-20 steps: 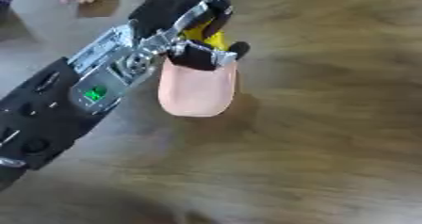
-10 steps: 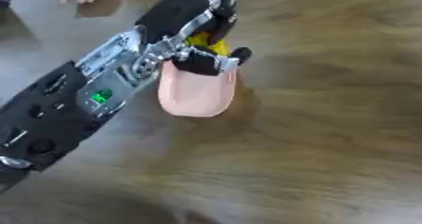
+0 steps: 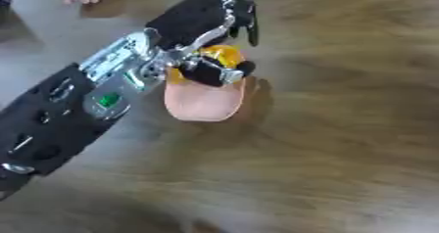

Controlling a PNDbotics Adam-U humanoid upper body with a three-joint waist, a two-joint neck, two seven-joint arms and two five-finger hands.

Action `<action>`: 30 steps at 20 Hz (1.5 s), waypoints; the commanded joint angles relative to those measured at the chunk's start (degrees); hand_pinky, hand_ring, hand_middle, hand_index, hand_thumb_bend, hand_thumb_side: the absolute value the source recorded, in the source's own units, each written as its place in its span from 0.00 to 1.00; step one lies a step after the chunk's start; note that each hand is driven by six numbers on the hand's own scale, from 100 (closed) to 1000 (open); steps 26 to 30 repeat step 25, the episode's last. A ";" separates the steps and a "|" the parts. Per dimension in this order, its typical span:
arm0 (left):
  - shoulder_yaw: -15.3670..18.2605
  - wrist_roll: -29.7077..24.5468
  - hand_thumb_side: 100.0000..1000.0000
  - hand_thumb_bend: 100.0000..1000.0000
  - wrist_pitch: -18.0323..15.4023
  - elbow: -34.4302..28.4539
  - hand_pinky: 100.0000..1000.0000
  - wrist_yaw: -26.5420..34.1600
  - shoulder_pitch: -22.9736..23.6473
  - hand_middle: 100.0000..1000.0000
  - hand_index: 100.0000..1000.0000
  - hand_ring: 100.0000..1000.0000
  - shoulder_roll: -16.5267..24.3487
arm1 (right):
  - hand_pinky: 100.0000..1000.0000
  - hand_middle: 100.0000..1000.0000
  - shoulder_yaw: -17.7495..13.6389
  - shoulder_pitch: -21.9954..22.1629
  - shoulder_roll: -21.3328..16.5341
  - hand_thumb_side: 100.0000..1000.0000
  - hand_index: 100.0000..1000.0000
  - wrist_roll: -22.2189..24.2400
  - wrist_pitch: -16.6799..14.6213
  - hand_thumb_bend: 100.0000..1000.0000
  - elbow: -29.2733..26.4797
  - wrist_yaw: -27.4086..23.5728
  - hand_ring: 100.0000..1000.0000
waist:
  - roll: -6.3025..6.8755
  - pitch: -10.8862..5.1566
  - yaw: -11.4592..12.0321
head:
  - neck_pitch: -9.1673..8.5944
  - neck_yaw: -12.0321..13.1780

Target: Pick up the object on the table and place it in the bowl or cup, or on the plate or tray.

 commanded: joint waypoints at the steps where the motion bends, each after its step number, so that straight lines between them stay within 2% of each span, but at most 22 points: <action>1: 0.27 -1.00 0.06 0.16 0.19 -1.07 0.14 -0.50 -0.68 0.47 0.54 0.42 0.97 | 0.28 0.61 -0.67 -0.47 -0.58 1.00 0.68 0.12 -0.12 0.00 -0.77 -0.32 0.44 | -0.32 -0.92 0.14 | 0.21 -0.10; 9: 0.59 -1.49 0.14 0.15 0.38 -1.89 0.16 -1.46 -0.80 0.48 0.55 0.43 1.46 | 0.28 0.61 -0.67 -0.37 -0.51 1.00 0.68 0.30 -0.26 0.00 -0.77 -0.37 0.44 | -0.56 -0.87 0.29 | 0.15 0.04; 11: 2.13 -0.78 0.16 0.18 0.58 -2.67 0.16 -2.66 -0.96 0.48 0.56 0.44 1.80 | 0.28 0.61 -0.72 -0.30 -0.49 1.00 0.68 0.32 -0.29 0.00 -0.77 -0.34 0.44 | -0.68 -0.85 0.44 | 0.03 -0.09; 13: 6.08 2.43 0.17 0.19 1.20 -4.83 0.16 -3.62 -0.93 0.50 0.61 0.44 1.88 | 0.28 0.61 -0.83 -0.14 -0.46 1.00 0.68 0.29 -0.27 0.00 -0.77 -0.27 0.44 | -0.83 -0.86 0.80 | -0.13 -0.37; 14: 8.24 4.62 0.21 0.15 1.62 -6.07 0.20 -3.68 -0.64 0.56 0.69 0.49 1.92 | 0.28 0.61 -0.87 -0.07 -0.44 1.00 0.68 0.28 -0.25 0.00 -0.77 -0.22 0.44 | -0.89 -0.86 0.96 | -0.25 -0.50; 15: 10.68 7.43 0.28 0.07 2.40 -7.27 0.24 -3.07 -0.20 0.60 0.72 0.53 1.94 | 0.28 0.61 -0.88 0.02 -0.41 1.00 0.68 0.30 -0.21 0.00 -0.77 -0.16 0.44 | -0.94 -0.83 1.16 | -0.46 -0.67; 16: 12.24 9.64 0.40 0.00 3.08 -8.08 0.30 -2.32 0.23 0.65 0.75 0.58 2.07 | 0.28 0.61 -0.88 0.06 -0.39 1.00 0.68 0.33 -0.17 0.00 -0.77 -0.11 0.44 | -0.97 -0.82 1.28 | -0.61 -0.76; 17: 14.41 12.71 0.47 0.00 4.27 -8.77 0.33 -0.95 0.72 0.68 0.77 0.60 2.02 | 0.28 0.61 -0.88 0.13 -0.36 1.00 0.68 0.37 -0.10 0.00 -0.77 -0.06 0.44 | -1.00 -0.80 1.53 | -0.84 -0.91; 18: 15.68 15.14 0.62 0.00 5.12 -9.21 0.38 0.43 1.20 0.72 0.81 0.64 2.05 | 0.28 0.61 -0.88 0.15 -0.34 1.00 0.68 0.41 -0.05 0.00 -0.77 -0.02 0.44 | -1.02 -0.79 1.65 | -0.99 -0.96; 19: 17.31 18.27 0.55 0.00 6.33 -9.46 0.36 2.81 1.77 0.71 0.79 0.62 1.66 | 0.28 0.61 -0.89 0.20 -0.31 1.00 0.68 0.44 0.03 0.00 -0.77 0.00 0.44 | -1.05 -0.78 1.87 | -1.19 -1.04; 20: 18.22 20.69 0.74 0.00 7.01 -9.62 0.40 4.96 2.20 0.75 0.84 0.67 1.46 | 0.28 0.60 -0.88 0.22 -0.28 1.00 0.68 0.47 0.08 0.00 -0.77 0.02 0.44 | -1.09 -0.77 2.00 | -1.34 -1.09; 22: 20.45 27.36 0.89 0.00 7.17 -10.52 0.50 12.64 3.35 0.82 0.92 0.76 -0.13 | 0.28 0.60 -0.91 0.26 -0.35 1.00 0.68 0.56 0.16 0.00 -0.77 0.12 0.44 | -1.29 -0.67 2.48 | -1.80 -1.25; 24: 21.90 33.07 0.96 0.00 4.58 -11.89 0.61 18.30 4.15 0.88 0.97 0.84 -1.04 | 0.31 0.62 -0.90 0.14 -0.48 1.00 0.68 0.51 0.10 0.00 -0.77 0.11 0.46 | -1.54 -0.52 2.96 | -2.20 -1.36; 25: 22.47 35.75 0.97 0.01 2.24 -12.23 0.63 19.57 4.08 0.89 0.97 0.86 -1.45 | 0.32 0.63 -0.85 -0.01 -0.52 1.00 0.69 0.47 -0.05 0.00 -0.77 0.04 0.47 | -1.68 -0.42 3.23 | -2.42 -1.41; 30: 22.47 35.75 0.97 0.01 2.24 -12.23 0.63 19.57 4.08 0.89 0.97 0.86 -1.45 | 0.32 0.63 -0.85 -0.01 -0.52 1.00 0.69 0.47 -0.05 0.00 -0.77 0.04 0.47 | -1.68 -0.42 3.23 | -2.42 -1.41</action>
